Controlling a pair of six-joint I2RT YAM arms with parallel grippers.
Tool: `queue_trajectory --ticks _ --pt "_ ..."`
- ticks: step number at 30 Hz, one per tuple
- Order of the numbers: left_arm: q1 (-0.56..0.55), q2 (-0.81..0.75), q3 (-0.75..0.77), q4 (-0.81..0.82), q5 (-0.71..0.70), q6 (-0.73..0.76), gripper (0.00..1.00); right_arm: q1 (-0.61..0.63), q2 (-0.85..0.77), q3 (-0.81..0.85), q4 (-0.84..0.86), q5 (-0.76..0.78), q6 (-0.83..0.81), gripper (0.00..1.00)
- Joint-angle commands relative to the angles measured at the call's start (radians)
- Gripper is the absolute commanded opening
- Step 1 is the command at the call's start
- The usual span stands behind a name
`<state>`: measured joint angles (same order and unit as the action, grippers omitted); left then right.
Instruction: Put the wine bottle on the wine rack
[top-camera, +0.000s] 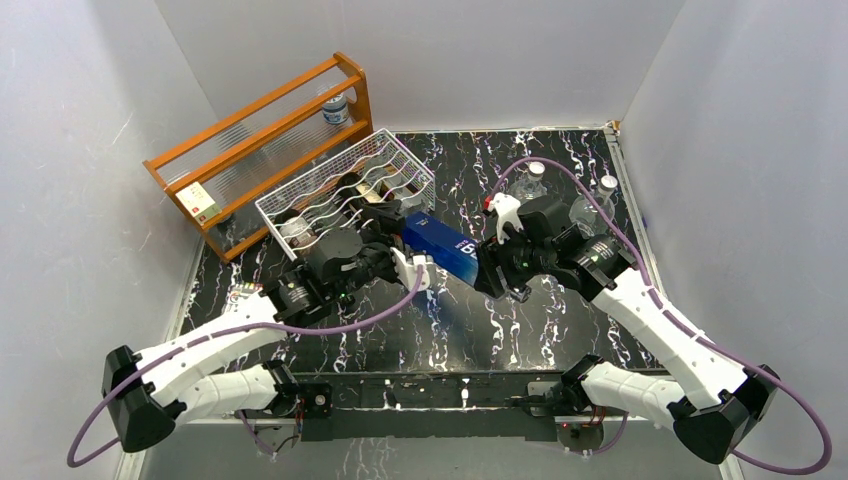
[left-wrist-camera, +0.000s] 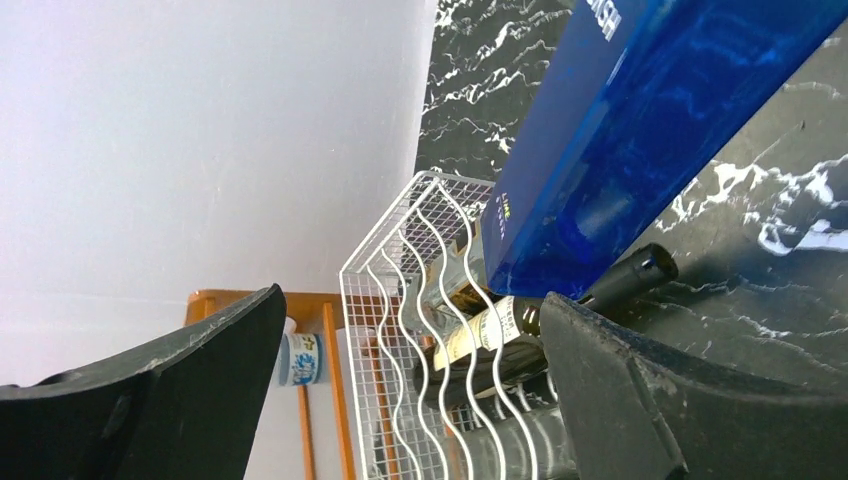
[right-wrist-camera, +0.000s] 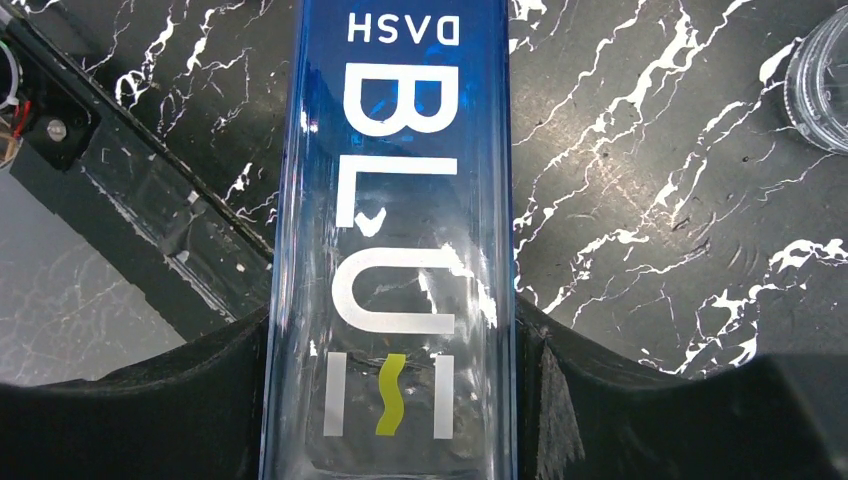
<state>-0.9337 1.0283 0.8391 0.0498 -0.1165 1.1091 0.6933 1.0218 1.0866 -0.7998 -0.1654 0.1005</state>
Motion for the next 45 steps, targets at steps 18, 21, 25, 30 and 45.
queue_trajectory --ticks 18,21,25,30,45 --pt "-0.006 -0.193 0.287 -0.271 -0.317 -1.06 0.98 -0.002 0.092 0.024 0.757 0.126 0.06 0.0" --pt "-0.006 -0.248 0.267 -0.307 -0.341 -1.105 0.98 -0.002 0.174 0.036 0.842 0.152 0.059 0.0" --pt "-0.006 -0.286 0.276 -0.393 -0.398 -1.174 0.98 -0.002 0.245 0.034 0.989 0.163 0.009 0.0" --pt "-0.005 -0.32 0.258 -0.409 -0.399 -1.196 0.98 -0.003 0.347 0.058 1.058 0.172 -0.004 0.0" --pt "-0.007 -0.341 0.26 -0.41 -0.297 -1.23 0.98 -0.006 0.539 0.105 1.198 0.206 -0.11 0.0"
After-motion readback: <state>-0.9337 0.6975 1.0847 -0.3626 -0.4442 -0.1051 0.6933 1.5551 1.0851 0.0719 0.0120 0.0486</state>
